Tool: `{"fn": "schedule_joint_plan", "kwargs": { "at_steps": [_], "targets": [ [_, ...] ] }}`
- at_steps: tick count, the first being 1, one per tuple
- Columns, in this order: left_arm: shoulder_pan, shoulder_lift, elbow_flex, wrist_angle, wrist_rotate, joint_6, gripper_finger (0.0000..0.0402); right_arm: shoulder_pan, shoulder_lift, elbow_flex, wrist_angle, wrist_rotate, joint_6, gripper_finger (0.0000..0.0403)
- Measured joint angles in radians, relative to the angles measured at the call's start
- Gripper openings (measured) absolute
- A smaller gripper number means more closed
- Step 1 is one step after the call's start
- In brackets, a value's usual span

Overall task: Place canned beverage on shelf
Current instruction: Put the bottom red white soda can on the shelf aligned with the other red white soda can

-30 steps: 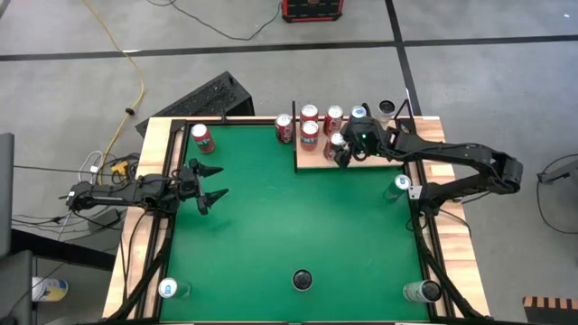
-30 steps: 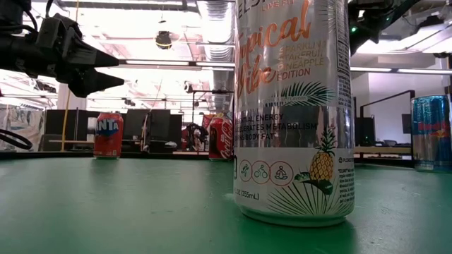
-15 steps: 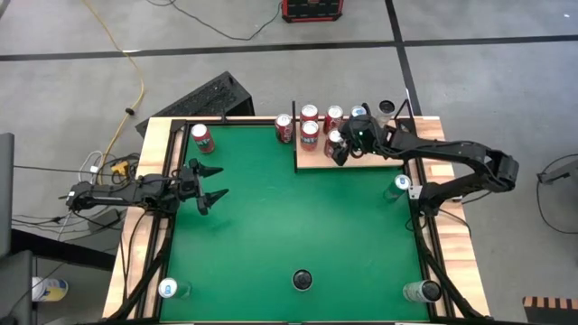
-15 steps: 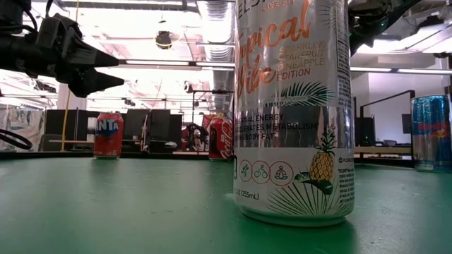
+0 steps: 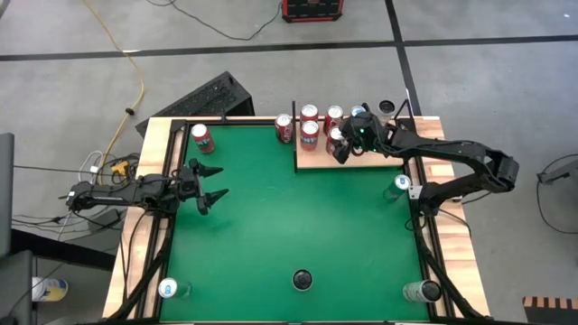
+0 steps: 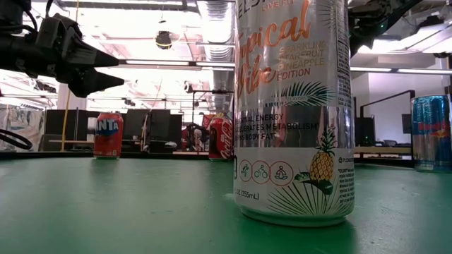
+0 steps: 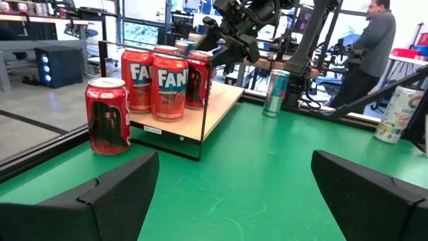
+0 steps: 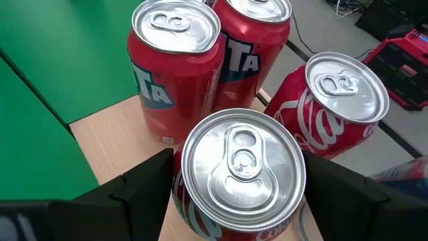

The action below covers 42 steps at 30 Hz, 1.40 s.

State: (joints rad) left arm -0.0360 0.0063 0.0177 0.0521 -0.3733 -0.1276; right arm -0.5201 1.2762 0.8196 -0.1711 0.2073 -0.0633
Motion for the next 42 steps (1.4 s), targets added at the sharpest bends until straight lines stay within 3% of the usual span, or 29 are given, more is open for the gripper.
{"fn": "schedule_joint_plan", "kwargs": {
  "at_steps": [9, 19, 42],
  "targets": [
    [0.000, 0.000, 0.000, 0.000, 0.000, 0.000, 0.0377, 0.000, 0.022, 0.000, 0.033, -0.001, 0.008, 0.0325],
    [0.000, 0.000, 0.000, 0.000, 0.000, 0.000, 0.0377, -0.006, 0.065, 0.001, 0.062, -0.014, 0.010, 0.0367],
    [0.000, 0.000, 0.000, 0.000, 0.000, 0.000, 0.0377, 0.007, -0.026, 0.025, 0.032, 0.004, 0.021, 0.0368]
  ]
}}
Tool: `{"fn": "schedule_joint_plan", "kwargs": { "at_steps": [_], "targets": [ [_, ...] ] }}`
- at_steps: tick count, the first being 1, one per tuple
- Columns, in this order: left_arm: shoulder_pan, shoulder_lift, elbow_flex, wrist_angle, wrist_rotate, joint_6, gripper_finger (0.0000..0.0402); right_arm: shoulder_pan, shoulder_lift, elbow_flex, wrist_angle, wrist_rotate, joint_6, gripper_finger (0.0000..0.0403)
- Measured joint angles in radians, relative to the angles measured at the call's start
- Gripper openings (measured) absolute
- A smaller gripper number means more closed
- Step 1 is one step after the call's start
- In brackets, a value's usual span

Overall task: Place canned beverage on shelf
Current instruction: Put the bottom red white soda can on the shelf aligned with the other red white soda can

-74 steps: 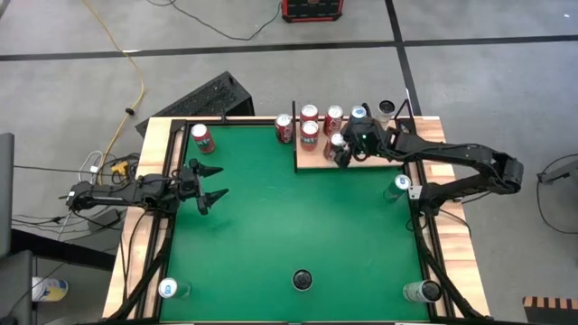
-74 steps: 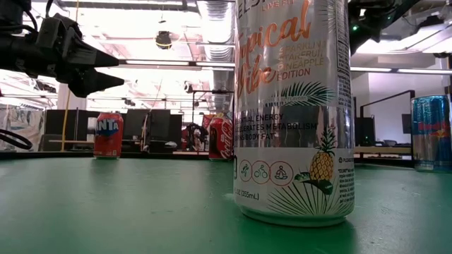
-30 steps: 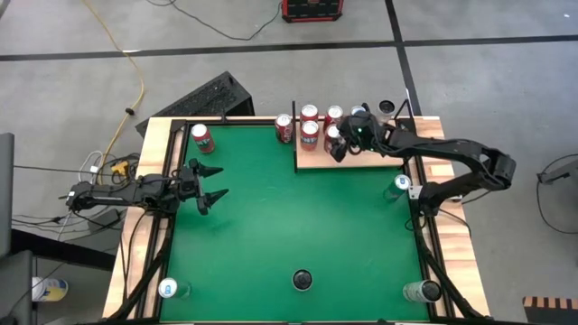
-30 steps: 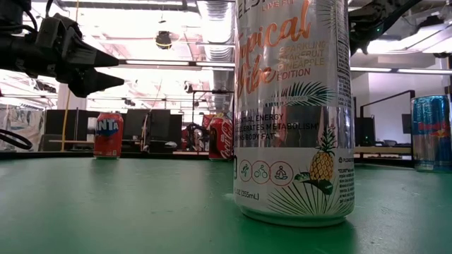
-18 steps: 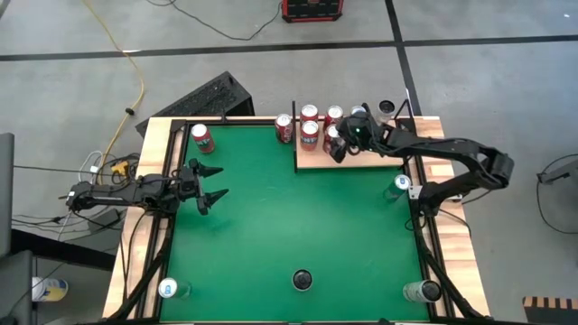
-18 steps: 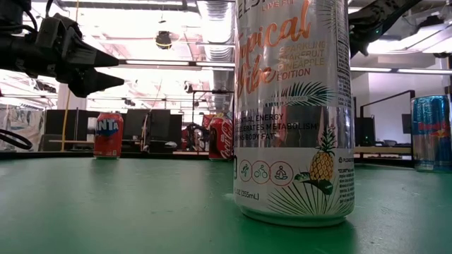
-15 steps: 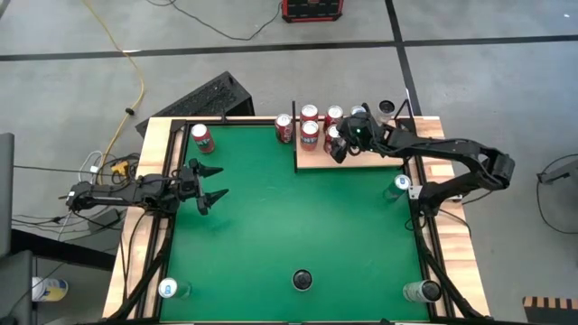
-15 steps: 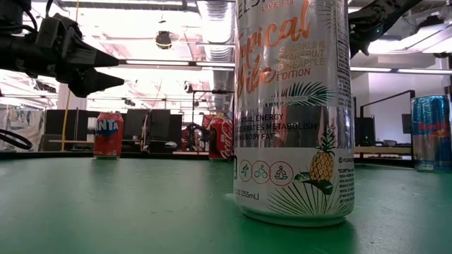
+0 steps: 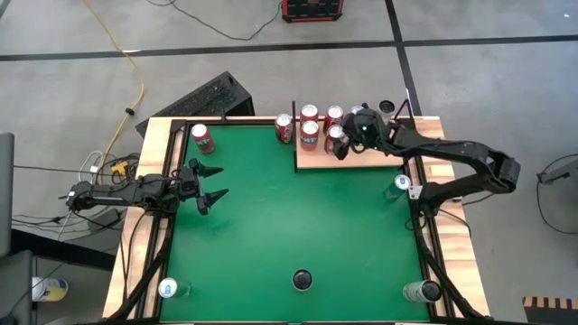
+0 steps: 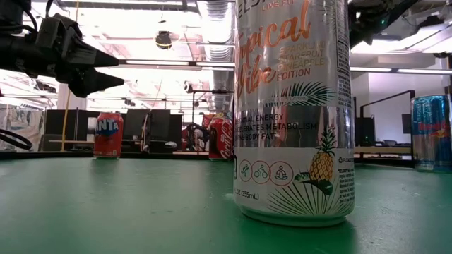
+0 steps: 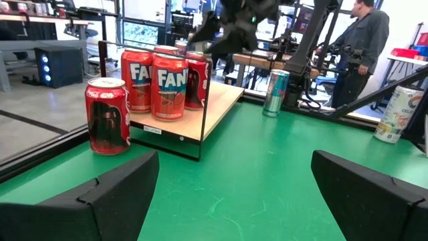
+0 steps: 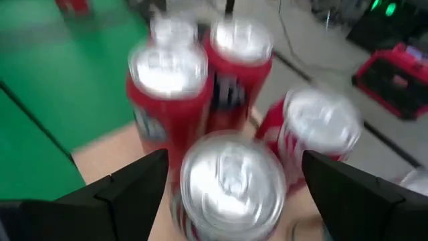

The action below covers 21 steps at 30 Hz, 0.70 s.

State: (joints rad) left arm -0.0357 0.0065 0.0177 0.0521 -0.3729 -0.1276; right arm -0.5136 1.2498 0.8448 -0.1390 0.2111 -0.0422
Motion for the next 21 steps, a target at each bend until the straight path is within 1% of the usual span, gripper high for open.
{"fn": "schedule_joint_plan", "kwargs": {
  "at_steps": [5, 7, 10, 12, 15, 17, 19, 21],
  "targets": [
    [0.000, 0.000, 0.000, 0.000, 0.000, 0.000, 0.0377, 0.047, -0.084, 0.058, -0.034, 0.000, -0.006, 0.0368],
    [0.000, 0.000, 0.000, 0.000, 0.000, 0.000, 0.0377, 0.081, -0.125, 0.064, -0.079, -0.004, 0.025, 0.0367],
    [0.000, 0.000, 0.000, 0.000, 0.000, 0.000, 0.0377, 0.134, -0.172, 0.063, -0.197, -0.095, 0.053, 0.0356],
    [0.000, 0.000, 0.000, 0.000, 0.000, 0.000, 0.0377, 0.177, -0.197, 0.046, -0.244, -0.104, 0.073, 0.0339],
    [0.000, 0.000, 0.000, 0.000, 0.000, 0.000, 0.0377, 0.226, -0.221, -0.027, -0.221, -0.102, 0.104, 0.0298],
    [0.000, 0.000, 0.000, 0.000, 0.000, 0.000, 0.0377, 0.235, -0.222, -0.069, -0.200, -0.098, 0.133, 0.0262],
    [0.000, 0.000, 0.000, 0.000, 0.000, 0.000, 0.0377, 0.237, -0.214, -0.087, -0.208, -0.072, 0.154, 0.0215],
    [0.000, 0.000, 0.000, 0.000, 0.000, 0.000, 0.0377, 0.231, -0.191, -0.087, -0.233, -0.034, 0.155, 0.0157]
  ]
}}
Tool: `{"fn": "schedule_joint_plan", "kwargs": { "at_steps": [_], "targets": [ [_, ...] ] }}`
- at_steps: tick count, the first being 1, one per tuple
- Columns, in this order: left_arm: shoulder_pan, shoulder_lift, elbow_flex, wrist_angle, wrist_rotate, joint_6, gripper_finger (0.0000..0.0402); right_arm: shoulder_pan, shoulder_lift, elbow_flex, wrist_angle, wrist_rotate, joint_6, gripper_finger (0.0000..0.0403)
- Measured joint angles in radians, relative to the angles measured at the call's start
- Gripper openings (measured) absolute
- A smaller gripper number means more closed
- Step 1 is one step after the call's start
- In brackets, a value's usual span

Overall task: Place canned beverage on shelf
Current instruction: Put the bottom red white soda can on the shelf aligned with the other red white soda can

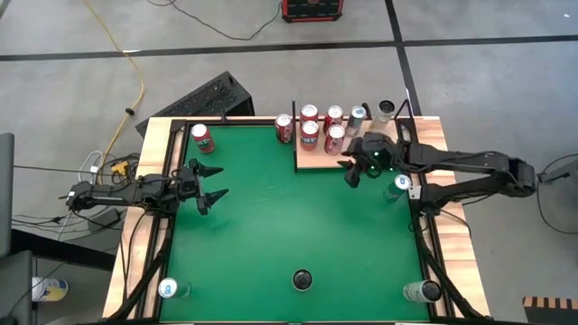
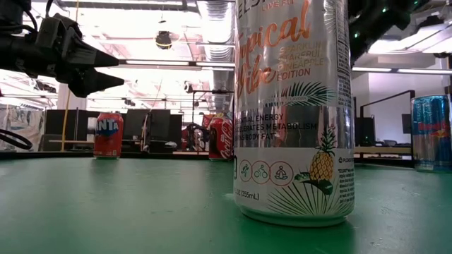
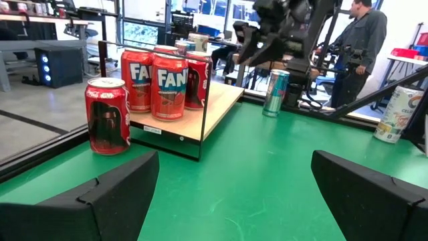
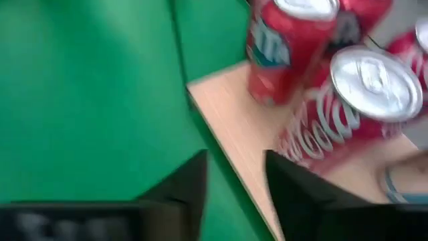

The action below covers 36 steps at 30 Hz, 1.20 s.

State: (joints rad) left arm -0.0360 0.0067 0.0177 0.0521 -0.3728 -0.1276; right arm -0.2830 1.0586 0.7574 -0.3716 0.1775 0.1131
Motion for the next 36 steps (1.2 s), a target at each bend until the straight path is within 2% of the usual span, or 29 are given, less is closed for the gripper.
{"fn": "schedule_joint_plan", "kwargs": {
  "at_steps": [3, 5, 20, 36],
  "targets": [
    [0.000, 0.000, 0.000, 0.000, 0.000, 0.000, 0.0377, -0.017, 0.049, 0.000, 0.009, 0.019, 0.000, 0.0057],
    [0.000, 0.000, 0.000, 0.000, 0.000, 0.000, 0.0377, -0.033, 0.074, 0.000, 0.008, 0.032, -0.014, 0.0019],
    [0.000, 0.000, 0.000, 0.000, 0.000, 0.000, 0.0377, -0.145, 0.191, 0.000, 0.067, 0.037, -0.070, 0.0022],
    [0.000, 0.000, 0.000, 0.000, 0.000, 0.000, 0.0377, -0.199, 0.206, 0.000, 0.145, 0.033, -0.118, 0.0020]
  ]
}}
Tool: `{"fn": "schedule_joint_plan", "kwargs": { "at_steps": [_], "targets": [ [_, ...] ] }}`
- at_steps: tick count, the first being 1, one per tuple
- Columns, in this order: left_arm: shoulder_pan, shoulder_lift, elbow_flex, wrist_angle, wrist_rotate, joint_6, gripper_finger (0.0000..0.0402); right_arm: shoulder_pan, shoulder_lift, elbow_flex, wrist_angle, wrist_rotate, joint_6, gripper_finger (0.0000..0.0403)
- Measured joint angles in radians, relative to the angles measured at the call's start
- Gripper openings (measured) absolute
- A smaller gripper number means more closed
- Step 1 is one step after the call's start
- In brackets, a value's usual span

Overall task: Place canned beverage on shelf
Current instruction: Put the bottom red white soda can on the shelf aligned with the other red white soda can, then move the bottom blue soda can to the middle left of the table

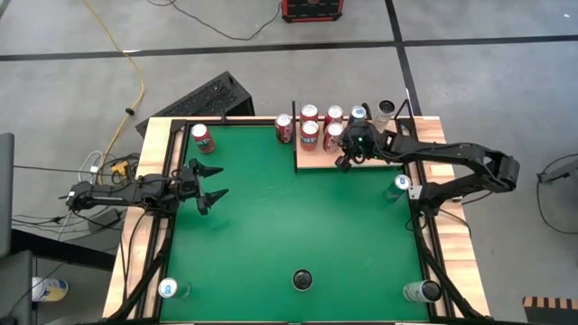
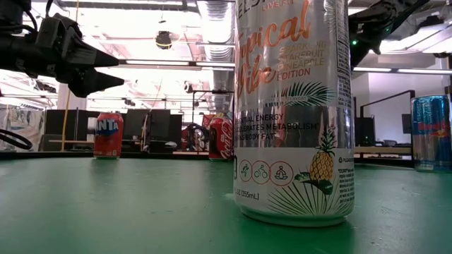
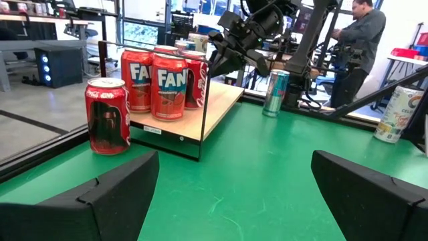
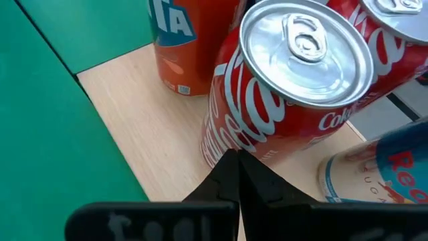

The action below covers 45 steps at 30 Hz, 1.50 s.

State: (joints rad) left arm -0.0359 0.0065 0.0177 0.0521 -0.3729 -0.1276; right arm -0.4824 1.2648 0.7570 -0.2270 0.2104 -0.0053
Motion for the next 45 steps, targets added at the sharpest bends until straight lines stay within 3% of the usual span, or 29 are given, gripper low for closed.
{"fn": "schedule_joint_plan", "kwargs": {
  "at_steps": [11, 24, 28, 36, 42, 45],
  "targets": [
    [0.000, 0.000, 0.000, 0.000, 0.000, 0.000, 0.0377, 0.040, 0.000, 0.000, 0.063, -0.057, 0.012, 0.0020],
    [0.000, 0.000, 0.000, 0.000, 0.000, 0.000, 0.0377, -0.025, 0.000, 0.000, 0.116, -0.054, -0.019, 0.0020],
    [0.000, 0.000, 0.000, 0.000, 0.000, 0.000, 0.0377, -0.007, -0.001, 0.000, 0.117, -0.125, 0.003, 0.0020],
    [0.000, 0.000, 0.000, 0.000, 0.000, 0.000, 0.0377, 0.160, -0.065, 0.000, -0.027, -0.183, 0.089, 0.0022],
    [0.000, 0.000, 0.000, 0.000, 0.000, 0.000, 0.0377, 0.368, -0.176, 0.001, -0.159, -0.182, 0.183, 0.0022],
    [0.000, 0.000, 0.000, 0.000, 0.000, 0.000, 0.0377, 0.497, -0.224, 0.001, -0.176, -0.121, 0.212, 0.0022]
  ]
}}
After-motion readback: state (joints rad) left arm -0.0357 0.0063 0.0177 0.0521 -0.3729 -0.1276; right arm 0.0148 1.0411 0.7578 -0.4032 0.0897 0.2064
